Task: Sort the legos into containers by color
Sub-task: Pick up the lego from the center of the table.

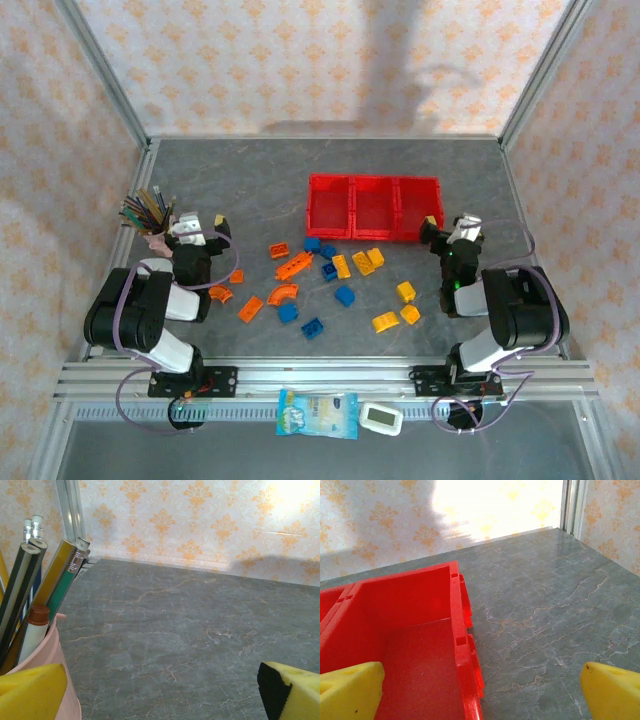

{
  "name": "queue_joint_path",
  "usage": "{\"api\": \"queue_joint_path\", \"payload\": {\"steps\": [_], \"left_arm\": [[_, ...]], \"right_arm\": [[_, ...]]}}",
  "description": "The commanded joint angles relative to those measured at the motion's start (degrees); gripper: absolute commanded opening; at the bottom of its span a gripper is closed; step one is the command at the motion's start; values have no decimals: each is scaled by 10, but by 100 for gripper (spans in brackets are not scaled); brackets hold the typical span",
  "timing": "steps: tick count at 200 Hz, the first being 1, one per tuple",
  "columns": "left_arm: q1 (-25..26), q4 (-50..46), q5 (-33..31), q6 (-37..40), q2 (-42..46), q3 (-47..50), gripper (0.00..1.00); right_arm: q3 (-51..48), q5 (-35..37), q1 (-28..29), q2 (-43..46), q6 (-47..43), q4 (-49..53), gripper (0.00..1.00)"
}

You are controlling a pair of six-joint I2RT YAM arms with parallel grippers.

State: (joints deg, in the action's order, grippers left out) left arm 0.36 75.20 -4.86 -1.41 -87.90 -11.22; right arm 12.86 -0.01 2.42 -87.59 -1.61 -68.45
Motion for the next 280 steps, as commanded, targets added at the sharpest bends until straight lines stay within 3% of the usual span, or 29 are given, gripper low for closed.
{"api": "queue_joint_path", "payload": {"steps": [1,280], "left_arm": [[1,5,11,7,1,-10,99],[1,9,-1,4,0,-8,99]], "right_arm": [[6,1,-3,5,-9,-18,100],[5,1,-3,7,-9,-20,100]]}}
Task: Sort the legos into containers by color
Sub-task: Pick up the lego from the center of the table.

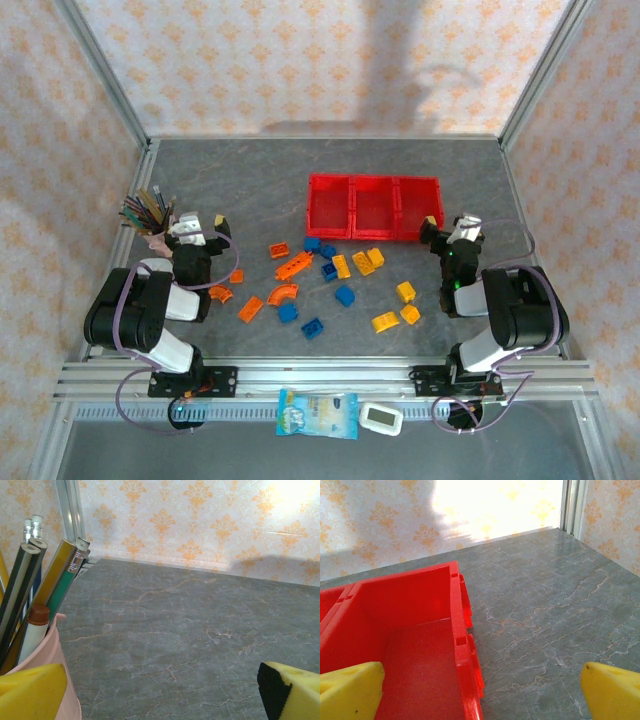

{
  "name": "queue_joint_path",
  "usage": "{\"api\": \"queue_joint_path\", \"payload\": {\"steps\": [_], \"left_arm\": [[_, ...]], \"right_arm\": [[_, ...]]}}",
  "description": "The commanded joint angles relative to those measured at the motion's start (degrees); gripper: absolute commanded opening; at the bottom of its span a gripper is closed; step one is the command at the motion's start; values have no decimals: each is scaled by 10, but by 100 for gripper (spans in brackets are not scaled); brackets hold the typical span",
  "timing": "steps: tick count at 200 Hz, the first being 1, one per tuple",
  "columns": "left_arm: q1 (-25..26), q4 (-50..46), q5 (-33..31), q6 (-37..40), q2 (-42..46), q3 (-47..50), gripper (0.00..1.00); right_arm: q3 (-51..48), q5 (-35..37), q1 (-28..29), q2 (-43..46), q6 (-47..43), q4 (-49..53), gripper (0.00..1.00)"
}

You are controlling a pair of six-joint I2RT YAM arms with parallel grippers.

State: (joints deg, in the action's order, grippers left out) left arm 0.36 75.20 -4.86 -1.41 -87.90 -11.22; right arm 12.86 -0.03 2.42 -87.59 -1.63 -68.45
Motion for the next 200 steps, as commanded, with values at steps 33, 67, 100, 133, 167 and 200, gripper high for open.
{"api": "queue_joint_path", "payload": {"steps": [33,67,100,133,167,200], "left_arm": [[1,13,-53,-18,33,9,99],[1,-47,-30,-18,112,19,99],[1,-156,-30,-50,196,6,99],[0,-267,-50,-119,275,-17,99],[-4,-370,-66,-236,341,-35,99],[-7,-372,-50,-319,384,-5,99]], "right_arm": [[4,3,-3,22,-6,-9,100],[-3,24,-3,78,5,26,100],[23,39,-3,147,29,131,100],[53,30,-3,219,76,245,100],[80,33,-3,287,224,384,100],[86,-18,-3,295,281,460,100]]}}
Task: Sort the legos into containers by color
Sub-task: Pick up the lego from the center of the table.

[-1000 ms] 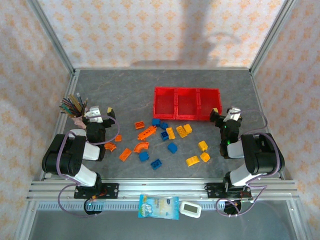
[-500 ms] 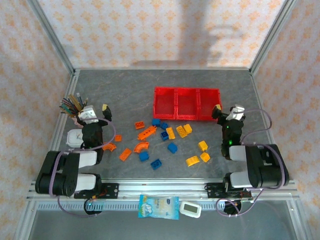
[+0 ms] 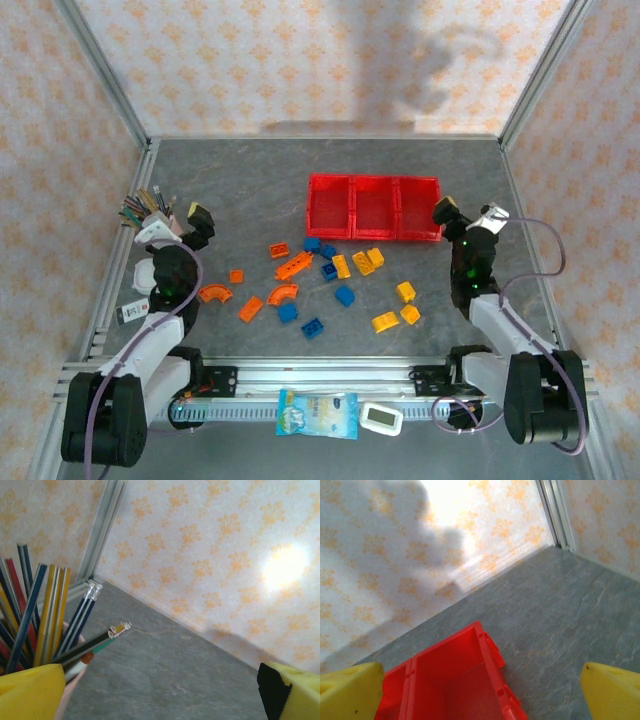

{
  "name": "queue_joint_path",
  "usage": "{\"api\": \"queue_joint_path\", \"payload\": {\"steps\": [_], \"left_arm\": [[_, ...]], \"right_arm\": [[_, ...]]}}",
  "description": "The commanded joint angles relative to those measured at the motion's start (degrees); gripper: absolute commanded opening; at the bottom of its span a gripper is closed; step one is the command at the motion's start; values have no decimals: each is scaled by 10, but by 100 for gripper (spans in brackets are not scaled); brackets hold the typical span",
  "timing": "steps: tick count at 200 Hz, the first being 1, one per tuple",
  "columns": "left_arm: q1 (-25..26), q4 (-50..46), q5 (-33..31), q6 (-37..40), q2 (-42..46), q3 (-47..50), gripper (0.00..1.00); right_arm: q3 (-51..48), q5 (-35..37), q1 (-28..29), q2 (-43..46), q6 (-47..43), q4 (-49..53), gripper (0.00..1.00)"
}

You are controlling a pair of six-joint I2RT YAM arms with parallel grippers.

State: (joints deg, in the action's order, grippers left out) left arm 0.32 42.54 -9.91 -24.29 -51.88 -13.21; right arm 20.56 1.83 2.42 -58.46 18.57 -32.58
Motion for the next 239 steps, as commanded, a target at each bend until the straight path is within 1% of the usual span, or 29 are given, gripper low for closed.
{"api": "queue_joint_path", "payload": {"steps": [1,12,37,52,69,91,100,113,129,142,168,187,209,239], "left_arm": [[-7,-48,2,-90,24,15,99],[-7,-84,13,-115,25,2,100],[-7,-169,66,-110,26,-33,99],[-6,-194,106,-114,30,-45,99],[-6,-221,151,-117,34,-58,99],[-2,-229,214,-126,36,-62,99],[6,-237,236,-128,37,-65,99],[30,-253,249,-123,37,-73,99],[73,-288,238,-112,37,-87,99],[109,-296,237,-113,37,-90,99],[178,-302,233,-120,33,-91,99],[228,-309,214,-130,27,-95,99],[289,-304,186,-141,14,-100,99],[341,-289,159,-156,-14,-107,99]], "right_arm": [[10,-39,-3,4,79,102,100],[15,-58,-3,1,80,119,100],[36,-85,-2,-7,77,167,100],[52,-99,2,-9,71,200,100],[73,-92,16,-9,59,243,100],[95,-82,43,-9,53,284,100],[99,-84,57,-11,52,292,100],[106,-82,75,-16,52,308,100],[114,-81,95,-21,57,328,100],[119,-79,111,-23,58,341,100],[131,-48,171,-29,59,373,100],[142,-26,208,-46,71,402,100],[149,-24,248,-75,85,423,100],[165,-4,306,-119,96,435,100]]}}
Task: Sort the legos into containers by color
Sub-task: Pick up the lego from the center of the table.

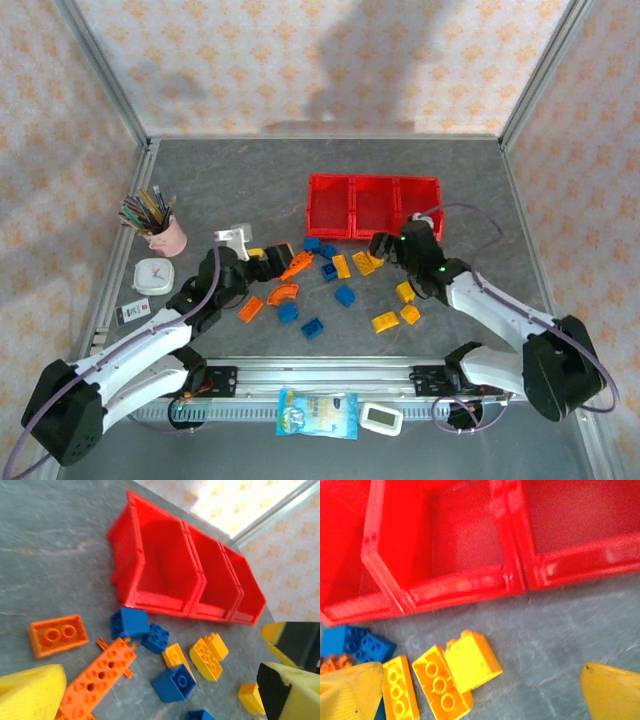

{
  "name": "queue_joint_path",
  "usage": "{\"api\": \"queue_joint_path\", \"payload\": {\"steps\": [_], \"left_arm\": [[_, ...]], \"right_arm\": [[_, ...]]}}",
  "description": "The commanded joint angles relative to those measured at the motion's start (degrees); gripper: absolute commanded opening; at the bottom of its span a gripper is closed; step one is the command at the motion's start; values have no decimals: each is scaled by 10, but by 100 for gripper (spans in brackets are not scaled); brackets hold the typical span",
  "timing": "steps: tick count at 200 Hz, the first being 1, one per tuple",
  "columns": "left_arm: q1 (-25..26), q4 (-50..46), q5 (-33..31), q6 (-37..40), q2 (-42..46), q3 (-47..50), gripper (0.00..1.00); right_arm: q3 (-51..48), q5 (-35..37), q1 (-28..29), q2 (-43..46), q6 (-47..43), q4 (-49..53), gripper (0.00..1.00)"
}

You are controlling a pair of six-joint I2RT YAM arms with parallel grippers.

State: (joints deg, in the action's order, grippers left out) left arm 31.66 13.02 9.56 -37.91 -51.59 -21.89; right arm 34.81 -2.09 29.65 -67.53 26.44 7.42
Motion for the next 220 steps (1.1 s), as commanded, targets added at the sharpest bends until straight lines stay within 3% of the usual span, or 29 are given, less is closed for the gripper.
{"api": "queue_joint_path", "payload": {"steps": [1,49,101,164,220], "left_arm": [[29,7,-36,-20,-18,-20,99],[71,40,-52,-33,-81,-42,99],[92,54,-56,-38,-137,-65,99],[93,41,-68,-38,-150,-75,99],[93,24,-80,-35,-138,-75,99]], "right_arm": [[23,36,34,-30,17,36,100],[63,56,41,-103,-2,52,98],[109,60,38,-181,-29,56,89],[135,28,19,-236,-50,45,72],[136,16,15,-255,-60,34,68]]}}
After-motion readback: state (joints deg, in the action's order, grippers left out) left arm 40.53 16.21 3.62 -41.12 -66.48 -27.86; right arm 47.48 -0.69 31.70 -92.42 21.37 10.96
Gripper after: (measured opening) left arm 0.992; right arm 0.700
